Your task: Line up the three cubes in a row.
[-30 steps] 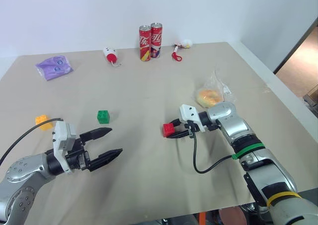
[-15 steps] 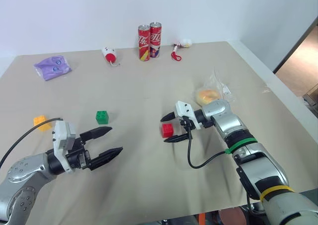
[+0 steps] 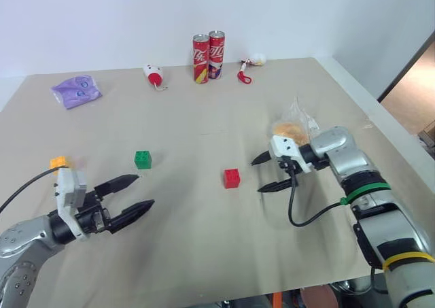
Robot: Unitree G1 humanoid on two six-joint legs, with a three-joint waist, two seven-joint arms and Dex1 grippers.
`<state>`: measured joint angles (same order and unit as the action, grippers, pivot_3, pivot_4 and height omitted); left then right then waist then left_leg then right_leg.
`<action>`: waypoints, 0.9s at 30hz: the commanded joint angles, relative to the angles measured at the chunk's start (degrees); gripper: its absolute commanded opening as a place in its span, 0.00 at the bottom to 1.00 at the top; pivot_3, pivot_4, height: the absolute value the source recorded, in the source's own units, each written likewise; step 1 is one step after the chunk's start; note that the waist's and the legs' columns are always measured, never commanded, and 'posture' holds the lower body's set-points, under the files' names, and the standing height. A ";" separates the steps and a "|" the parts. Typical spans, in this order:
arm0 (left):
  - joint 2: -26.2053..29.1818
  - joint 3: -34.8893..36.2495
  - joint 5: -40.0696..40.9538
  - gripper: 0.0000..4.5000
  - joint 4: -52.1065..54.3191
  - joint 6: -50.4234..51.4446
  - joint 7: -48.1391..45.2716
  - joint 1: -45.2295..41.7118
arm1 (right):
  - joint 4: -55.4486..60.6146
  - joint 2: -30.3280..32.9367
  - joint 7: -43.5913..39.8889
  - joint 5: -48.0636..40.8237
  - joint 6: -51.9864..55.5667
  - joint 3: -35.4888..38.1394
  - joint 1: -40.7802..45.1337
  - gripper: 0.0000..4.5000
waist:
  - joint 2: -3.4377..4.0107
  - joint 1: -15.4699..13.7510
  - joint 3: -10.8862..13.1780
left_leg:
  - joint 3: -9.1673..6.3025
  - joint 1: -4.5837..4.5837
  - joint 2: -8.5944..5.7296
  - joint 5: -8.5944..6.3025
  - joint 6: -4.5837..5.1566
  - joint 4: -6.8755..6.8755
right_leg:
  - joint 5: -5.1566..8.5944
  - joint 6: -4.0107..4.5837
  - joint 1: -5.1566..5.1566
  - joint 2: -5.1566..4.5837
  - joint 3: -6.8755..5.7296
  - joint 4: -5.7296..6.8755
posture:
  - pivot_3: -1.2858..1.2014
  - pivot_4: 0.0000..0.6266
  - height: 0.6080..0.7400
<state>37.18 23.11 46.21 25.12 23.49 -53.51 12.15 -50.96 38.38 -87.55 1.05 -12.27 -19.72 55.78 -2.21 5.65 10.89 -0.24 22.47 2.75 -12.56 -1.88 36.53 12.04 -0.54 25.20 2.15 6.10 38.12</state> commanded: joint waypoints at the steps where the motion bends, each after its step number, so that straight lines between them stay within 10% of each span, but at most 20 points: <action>1: -1.26 2.85 -4.57 0.98 -0.53 -2.29 5.92 1.12 | -3.66 3.82 2.30 0.27 -1.70 4.59 5.44 1.00 | 0.01 0.04 0.01 | 0.04 0.00 -0.04 0.00 0.00 0.01 | -0.01 -0.01 0.01 -0.05 0.04 0.00 | 0.52 0.24 1.00; 10: -5.75 4.24 -3.35 0.98 4.56 2.90 17.70 5.71 | -2.06 0.06 5.38 -9.85 8.53 17.09 16.40 1.00 | -0.07 0.81 0.01 | 0.19 -0.07 0.06 -0.02 0.02 -0.13 | 0.02 0.04 0.08 0.06 0.21 0.01 | 0.52 0.24 1.00; 27: -10.48 -8.95 -14.08 0.98 -2.76 11.42 35.25 -9.29 | 28.86 -7.42 5.48 -16.75 24.09 15.07 3.54 1.00 | -0.07 0.05 0.01 | 0.13 0.06 0.01 -0.03 0.00 -0.08 | -0.14 -0.33 0.09 0.02 0.14 0.02 | 0.52 0.24 1.00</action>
<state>27.05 14.47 33.32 22.37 34.48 -19.55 4.06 -25.05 30.81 -82.31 -14.50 11.24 -4.75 59.19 -2.28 5.70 10.90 -0.11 22.53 2.76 -12.59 -1.88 36.45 11.89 -0.87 25.29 2.17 6.25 38.15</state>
